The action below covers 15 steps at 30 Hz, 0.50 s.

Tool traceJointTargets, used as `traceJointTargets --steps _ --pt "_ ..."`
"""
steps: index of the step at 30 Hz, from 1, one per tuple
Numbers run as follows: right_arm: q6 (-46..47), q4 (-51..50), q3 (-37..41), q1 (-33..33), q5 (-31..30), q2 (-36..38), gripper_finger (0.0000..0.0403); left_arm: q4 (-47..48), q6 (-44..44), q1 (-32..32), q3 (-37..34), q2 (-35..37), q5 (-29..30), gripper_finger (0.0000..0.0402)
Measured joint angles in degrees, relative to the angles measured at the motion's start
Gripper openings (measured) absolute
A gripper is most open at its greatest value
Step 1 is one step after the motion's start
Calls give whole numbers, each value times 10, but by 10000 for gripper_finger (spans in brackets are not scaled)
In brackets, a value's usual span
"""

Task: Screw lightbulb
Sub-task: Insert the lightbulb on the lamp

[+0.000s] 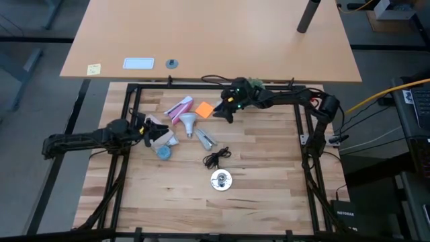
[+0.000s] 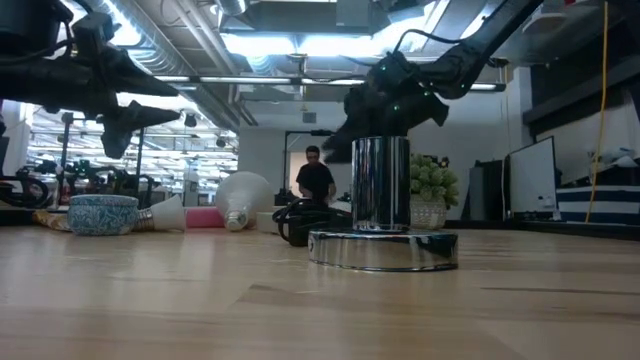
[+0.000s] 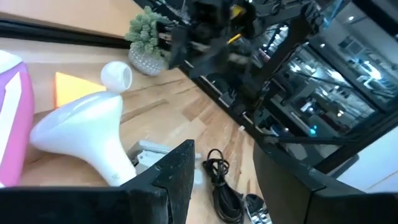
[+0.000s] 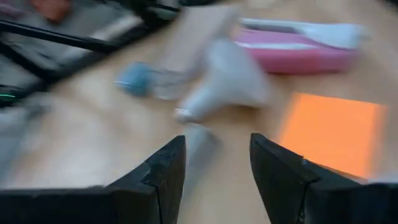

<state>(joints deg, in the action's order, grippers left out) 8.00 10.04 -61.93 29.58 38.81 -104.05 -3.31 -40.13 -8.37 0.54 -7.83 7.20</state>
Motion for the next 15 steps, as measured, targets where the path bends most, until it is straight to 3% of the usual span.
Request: traceJointTargets --steps 3,7,11,15 --pt "49 26 0 -8 66 1 179 -6 -33 19 0 -41 27 155" --pt "59 30 0 -39 64 1 179 -32 -86 44 0 -110 57 155" --pt "59 30 0 -81 -9 1 179 -114 -125 61 0 -193 105 155" --pt "110 31 0 -116 -141 1 179 -152 -155 65 10 -266 139 155"
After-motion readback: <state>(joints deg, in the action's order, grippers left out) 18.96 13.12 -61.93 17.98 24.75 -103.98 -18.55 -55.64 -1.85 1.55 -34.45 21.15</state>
